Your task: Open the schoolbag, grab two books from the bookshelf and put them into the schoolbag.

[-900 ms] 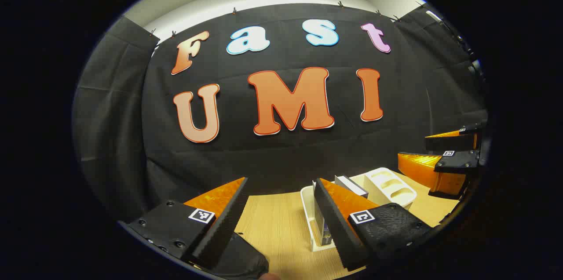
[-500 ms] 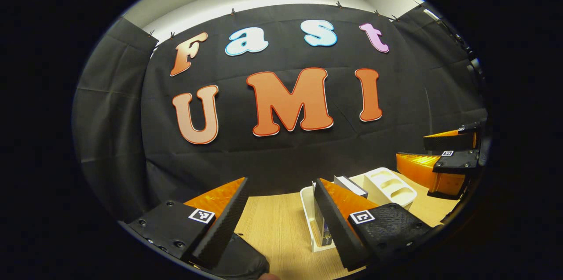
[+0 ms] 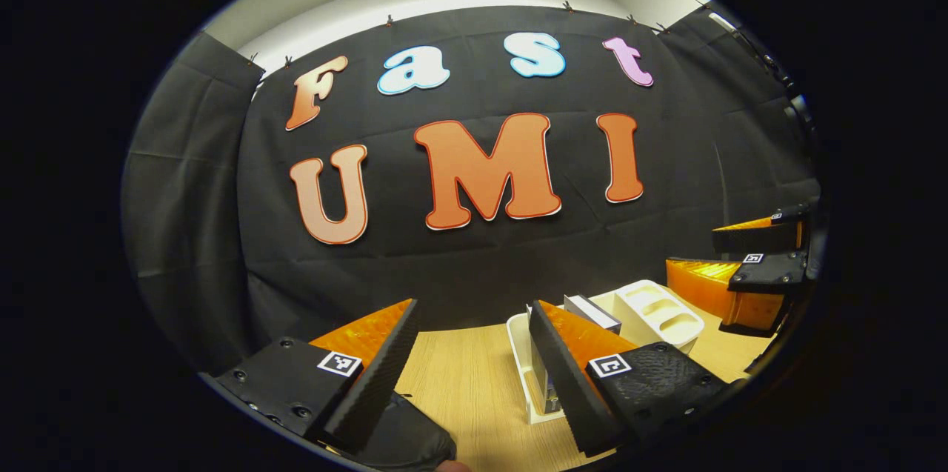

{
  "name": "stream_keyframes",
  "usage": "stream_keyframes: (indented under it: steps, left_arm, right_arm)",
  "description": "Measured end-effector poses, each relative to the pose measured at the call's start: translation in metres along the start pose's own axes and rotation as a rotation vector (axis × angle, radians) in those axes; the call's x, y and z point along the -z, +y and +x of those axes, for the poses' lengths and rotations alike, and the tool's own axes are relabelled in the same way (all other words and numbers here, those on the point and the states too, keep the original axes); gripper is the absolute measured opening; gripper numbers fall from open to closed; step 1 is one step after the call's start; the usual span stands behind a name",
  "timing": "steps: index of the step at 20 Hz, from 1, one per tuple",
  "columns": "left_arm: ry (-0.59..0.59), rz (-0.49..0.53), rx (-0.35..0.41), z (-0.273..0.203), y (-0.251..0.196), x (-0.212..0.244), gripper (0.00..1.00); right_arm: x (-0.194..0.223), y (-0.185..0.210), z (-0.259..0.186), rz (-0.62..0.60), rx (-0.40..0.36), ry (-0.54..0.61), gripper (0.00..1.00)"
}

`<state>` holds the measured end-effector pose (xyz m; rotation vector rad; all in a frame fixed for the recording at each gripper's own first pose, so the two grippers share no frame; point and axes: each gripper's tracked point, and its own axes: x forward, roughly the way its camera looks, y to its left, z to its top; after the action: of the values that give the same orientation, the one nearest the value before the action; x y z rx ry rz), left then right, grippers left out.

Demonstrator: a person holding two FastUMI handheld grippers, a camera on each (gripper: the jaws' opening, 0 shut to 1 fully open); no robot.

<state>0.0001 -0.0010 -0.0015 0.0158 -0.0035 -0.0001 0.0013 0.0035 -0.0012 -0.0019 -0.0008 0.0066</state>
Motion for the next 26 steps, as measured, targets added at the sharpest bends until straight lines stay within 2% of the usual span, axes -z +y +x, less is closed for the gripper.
stream_keyframes:
  steps: [5, 12, 21, 26]
  left_arm:
    - [-0.018, 0.010, -0.003, 0.001, 0.002, -0.003, 0.96]
    - [0.002, 0.141, -0.030, -0.003, 0.009, 0.015, 0.96]
    - [0.219, 0.397, -0.105, -0.028, 0.049, 0.123, 0.98]
    - [0.338, 0.532, -0.088, -0.038, 0.073, 0.188, 0.98]
  right_arm:
    - [0.001, -0.002, 0.000, -0.005, 0.002, -0.001, 0.96]
    - [0.003, -0.017, 0.002, -0.004, 0.019, 0.001, 0.96]
    - [0.015, -0.053, 0.001, -0.013, 0.057, 0.018, 0.96]
    - [0.024, -0.061, -0.003, -0.017, 0.105, 0.041, 0.96]
